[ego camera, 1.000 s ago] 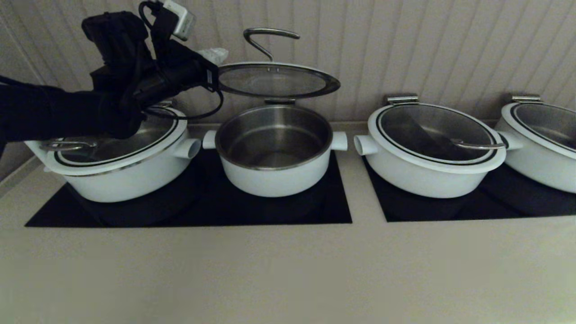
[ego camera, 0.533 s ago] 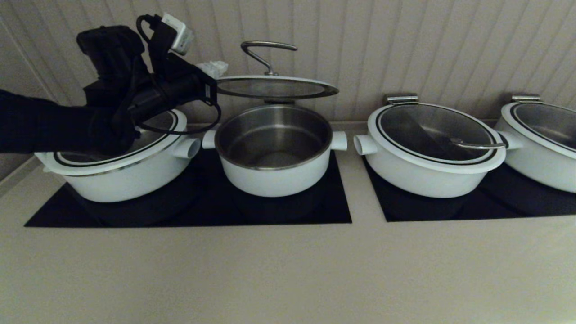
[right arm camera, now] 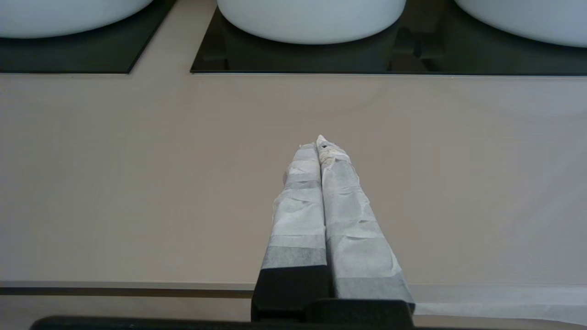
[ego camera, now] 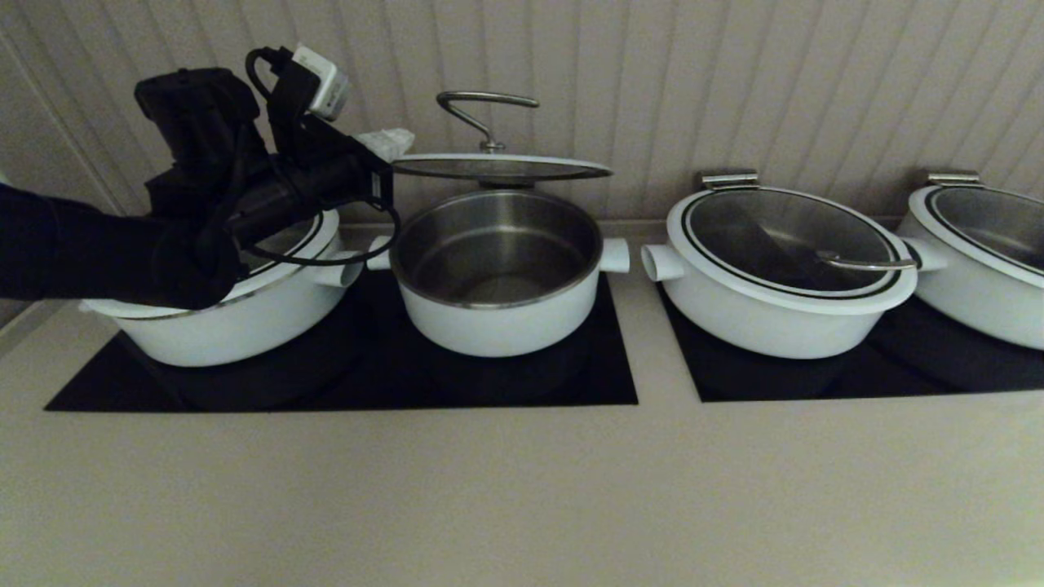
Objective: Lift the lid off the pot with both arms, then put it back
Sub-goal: Close the pot lid
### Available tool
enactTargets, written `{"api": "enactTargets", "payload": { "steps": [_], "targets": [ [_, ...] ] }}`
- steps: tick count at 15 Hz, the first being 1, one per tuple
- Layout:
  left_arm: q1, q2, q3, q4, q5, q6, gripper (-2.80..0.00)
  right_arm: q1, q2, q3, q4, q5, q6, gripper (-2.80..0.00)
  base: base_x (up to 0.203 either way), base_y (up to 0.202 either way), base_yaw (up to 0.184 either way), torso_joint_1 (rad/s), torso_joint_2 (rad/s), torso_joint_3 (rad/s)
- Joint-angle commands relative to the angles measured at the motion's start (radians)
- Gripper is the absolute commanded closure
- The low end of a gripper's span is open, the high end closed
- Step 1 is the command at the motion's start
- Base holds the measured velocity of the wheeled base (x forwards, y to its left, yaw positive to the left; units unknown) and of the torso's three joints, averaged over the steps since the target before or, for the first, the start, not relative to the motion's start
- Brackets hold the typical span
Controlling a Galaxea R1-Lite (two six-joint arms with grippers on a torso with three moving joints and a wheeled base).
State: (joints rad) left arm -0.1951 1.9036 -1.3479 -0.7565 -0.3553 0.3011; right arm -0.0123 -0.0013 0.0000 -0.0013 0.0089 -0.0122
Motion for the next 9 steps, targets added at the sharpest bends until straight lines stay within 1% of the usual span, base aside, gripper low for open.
{"api": "enactTargets", "payload": {
  "steps": [1, 2, 5, 9],
  "targets": [
    [-0.007, -0.002, 0.027, -0.013, -0.001, 0.001, 0.00, 0.000, 0.001, 0.000, 0.000, 0.000, 0.000, 0.00, 0.000, 0.000, 0.000, 0.000, 0.00, 0.000],
    [-0.010, -0.005, 0.049, -0.021, -0.001, 0.002, 0.00, 0.001, 0.001, 0.000, 0.000, 0.000, 0.000, 0.00, 0.000, 0.000, 0.000, 0.000, 0.00, 0.000],
    [-0.016, -0.005, 0.121, -0.101, 0.000, 0.000, 0.00, 0.000, 0.001, 0.000, 0.000, 0.000, 0.000, 0.00, 0.000, 0.000, 0.000, 0.000, 0.00, 0.000],
    [-0.017, -0.005, 0.172, -0.141, 0.001, 0.000, 0.00, 0.000, 0.001, 0.000, 0.000, 0.000, -0.002, 0.00, 0.000, 0.000, 0.000, 0.000, 0.00, 0.000]
  ]
}}
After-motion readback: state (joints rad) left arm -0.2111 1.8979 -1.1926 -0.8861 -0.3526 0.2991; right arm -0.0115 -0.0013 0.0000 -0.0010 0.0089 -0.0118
